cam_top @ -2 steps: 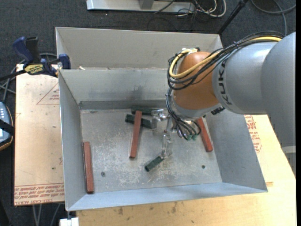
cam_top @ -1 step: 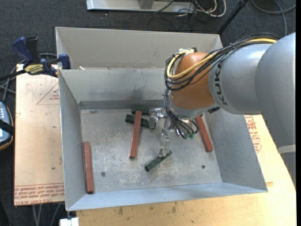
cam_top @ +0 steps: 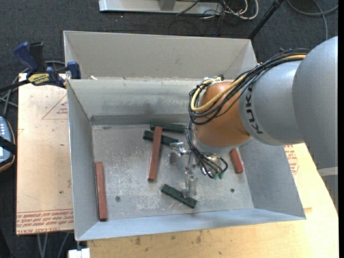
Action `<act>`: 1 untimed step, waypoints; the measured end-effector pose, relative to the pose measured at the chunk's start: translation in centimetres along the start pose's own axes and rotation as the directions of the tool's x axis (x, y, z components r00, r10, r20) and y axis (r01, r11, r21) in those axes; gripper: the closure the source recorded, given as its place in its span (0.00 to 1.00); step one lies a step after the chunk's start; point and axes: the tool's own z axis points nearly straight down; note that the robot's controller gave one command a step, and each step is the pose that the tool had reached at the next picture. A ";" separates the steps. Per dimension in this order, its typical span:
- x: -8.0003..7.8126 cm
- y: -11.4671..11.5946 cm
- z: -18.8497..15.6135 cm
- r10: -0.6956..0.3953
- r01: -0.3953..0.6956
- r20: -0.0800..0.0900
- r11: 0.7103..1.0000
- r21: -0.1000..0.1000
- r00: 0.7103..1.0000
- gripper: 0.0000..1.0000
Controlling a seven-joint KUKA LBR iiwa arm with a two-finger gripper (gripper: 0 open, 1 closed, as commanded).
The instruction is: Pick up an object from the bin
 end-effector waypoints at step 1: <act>2.3 2.3 -1.1 -0.151 0.151 -0.004 0.989 -0.001 0.989 0.00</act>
Offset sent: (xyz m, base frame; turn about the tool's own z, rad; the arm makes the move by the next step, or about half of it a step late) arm -0.0561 0.0388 -0.0072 -0.1673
